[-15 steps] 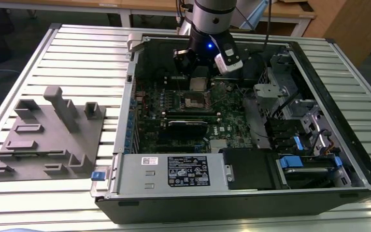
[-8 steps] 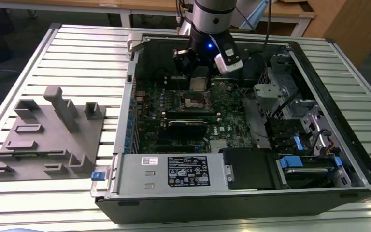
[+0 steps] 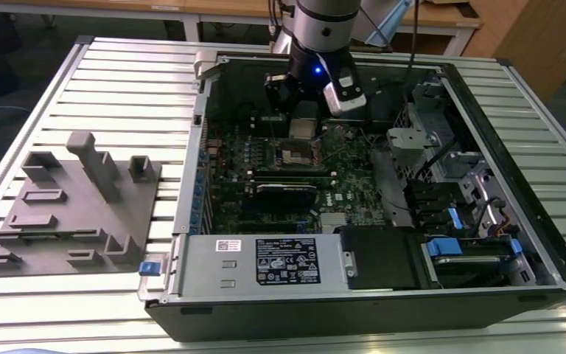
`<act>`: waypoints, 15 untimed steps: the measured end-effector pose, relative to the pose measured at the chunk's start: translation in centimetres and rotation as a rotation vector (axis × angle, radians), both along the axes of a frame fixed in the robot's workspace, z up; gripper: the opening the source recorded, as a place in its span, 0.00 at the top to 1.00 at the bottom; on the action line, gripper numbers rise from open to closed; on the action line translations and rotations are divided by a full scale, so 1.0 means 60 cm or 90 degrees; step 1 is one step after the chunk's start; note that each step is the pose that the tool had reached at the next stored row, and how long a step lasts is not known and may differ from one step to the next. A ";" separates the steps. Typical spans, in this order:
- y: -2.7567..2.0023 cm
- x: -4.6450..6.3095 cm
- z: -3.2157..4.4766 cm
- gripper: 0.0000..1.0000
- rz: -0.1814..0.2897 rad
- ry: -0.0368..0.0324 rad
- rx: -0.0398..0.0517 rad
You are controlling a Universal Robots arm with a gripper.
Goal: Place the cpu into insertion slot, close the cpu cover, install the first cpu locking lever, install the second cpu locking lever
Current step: 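Place the cpu into insertion slot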
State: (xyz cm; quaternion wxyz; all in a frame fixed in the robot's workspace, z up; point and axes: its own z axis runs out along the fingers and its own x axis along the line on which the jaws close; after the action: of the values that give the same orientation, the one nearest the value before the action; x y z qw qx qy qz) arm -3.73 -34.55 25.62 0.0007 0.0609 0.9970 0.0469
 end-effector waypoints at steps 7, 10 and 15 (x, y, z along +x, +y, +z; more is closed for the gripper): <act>0.0000 0.000 -0.001 0.46 -0.081 0.0000 0.0000; 0.0000 0.000 -0.002 0.46 -0.115 0.0000 0.0000; 0.0000 0.000 -0.003 0.46 -0.173 0.0000 0.0000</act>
State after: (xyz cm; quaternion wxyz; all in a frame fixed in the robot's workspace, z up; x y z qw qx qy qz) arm -3.73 -34.55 25.46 0.0070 0.1957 0.9795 0.0464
